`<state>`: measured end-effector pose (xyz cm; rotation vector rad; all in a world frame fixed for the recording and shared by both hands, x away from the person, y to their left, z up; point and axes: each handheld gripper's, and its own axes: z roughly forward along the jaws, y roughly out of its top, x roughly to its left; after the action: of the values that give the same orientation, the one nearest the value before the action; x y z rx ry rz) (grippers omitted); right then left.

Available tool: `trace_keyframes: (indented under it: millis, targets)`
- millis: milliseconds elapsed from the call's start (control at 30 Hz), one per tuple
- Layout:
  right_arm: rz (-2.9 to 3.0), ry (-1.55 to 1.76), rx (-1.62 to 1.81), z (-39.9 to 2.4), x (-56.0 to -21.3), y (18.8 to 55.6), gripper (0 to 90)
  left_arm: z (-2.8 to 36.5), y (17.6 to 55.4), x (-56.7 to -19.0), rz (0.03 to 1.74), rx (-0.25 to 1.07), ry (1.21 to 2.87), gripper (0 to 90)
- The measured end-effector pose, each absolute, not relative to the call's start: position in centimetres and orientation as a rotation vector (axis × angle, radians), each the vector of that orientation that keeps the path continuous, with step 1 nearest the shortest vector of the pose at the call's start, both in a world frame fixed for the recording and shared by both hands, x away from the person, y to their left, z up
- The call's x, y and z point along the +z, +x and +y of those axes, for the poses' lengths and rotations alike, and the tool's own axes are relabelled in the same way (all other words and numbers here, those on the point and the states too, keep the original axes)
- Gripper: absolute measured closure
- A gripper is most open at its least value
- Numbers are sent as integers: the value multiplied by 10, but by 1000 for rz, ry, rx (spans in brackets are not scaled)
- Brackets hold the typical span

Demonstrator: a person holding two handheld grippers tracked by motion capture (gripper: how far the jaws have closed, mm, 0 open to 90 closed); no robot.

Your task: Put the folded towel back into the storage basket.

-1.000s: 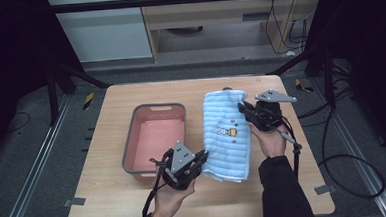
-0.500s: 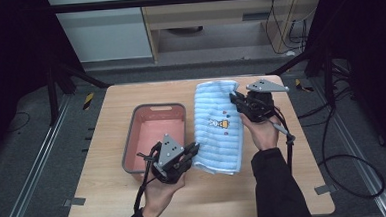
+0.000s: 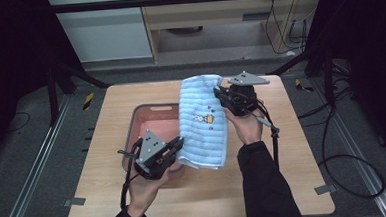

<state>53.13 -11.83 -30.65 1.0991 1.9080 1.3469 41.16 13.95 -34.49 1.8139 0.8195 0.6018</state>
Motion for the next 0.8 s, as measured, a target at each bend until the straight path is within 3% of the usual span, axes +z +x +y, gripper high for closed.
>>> trace_keyframes:
  millis: [800]
  targets:
    - [1970, 1043, 1377, -47, -306, 564, 812, 206, 424, -347, 937, 646, 1755, 851]
